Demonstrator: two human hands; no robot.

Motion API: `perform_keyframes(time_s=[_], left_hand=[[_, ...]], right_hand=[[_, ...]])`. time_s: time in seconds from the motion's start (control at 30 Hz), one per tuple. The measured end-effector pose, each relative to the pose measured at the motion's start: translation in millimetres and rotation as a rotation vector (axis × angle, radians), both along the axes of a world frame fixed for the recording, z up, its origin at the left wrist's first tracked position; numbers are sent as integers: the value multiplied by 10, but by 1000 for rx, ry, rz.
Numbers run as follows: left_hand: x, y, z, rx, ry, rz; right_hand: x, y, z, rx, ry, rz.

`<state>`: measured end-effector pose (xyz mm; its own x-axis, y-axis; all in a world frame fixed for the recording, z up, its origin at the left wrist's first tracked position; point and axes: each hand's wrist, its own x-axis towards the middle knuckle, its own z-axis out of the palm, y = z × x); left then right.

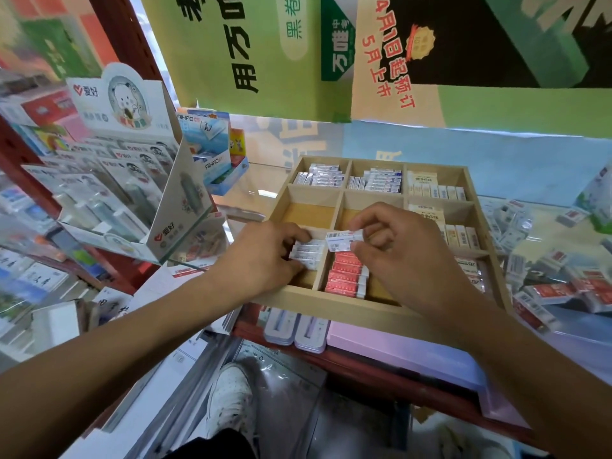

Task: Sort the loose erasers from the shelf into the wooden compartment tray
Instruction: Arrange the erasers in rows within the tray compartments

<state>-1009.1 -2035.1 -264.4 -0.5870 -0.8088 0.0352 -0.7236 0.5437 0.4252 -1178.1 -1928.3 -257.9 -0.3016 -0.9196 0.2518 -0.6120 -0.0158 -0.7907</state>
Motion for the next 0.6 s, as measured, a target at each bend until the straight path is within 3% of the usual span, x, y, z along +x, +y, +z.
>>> perform_keyframes(time_s=[0.3, 0.47, 0.6], left_hand=[[-19, 23, 68, 33, -64, -72], [11, -75, 250, 264, -116, -87], [-28, -74, 373, 260, -199, -114]], right_hand=[[-1, 7, 15, -15, -4, -18], [-16, 44, 20, -34, 20, -22], [-46, 67, 16, -32, 20, -26]])
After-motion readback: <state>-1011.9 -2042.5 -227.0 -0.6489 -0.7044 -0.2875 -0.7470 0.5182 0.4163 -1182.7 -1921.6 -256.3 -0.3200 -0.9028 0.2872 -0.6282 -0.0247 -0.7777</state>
